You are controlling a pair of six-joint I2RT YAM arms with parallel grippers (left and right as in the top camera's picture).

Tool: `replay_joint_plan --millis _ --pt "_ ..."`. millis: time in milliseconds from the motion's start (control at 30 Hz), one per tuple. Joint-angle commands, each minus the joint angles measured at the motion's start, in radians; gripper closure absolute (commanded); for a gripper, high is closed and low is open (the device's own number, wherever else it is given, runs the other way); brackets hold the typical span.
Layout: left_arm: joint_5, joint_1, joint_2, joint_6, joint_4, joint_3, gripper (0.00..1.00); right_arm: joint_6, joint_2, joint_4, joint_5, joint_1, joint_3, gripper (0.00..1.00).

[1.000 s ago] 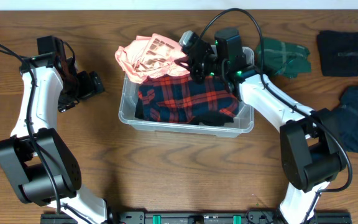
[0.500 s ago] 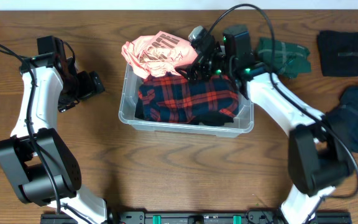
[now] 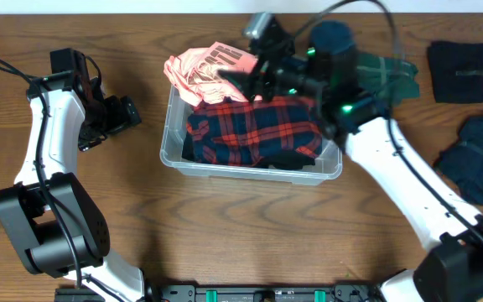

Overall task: Pack container
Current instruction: 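Lower the pink shirt into the bin's left corner and release it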

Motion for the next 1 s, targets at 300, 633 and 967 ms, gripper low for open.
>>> replay_joint_plan --millis 300,633,967 --pt "-0.003 0.003 0.002 0.006 -0.003 -0.005 0.02 0.071 0.110 -0.416 0.335 0.067 0.318 0.01" --pt "-0.003 0.003 0.002 0.006 -0.003 -0.005 0.02 0.132 0.406 -0.592 0.242 0.082 0.595 0.01" --pt "-0.003 0.003 0.002 0.006 -0.003 -0.005 0.02 0.161 0.522 -0.613 0.243 0.104 0.597 0.01"
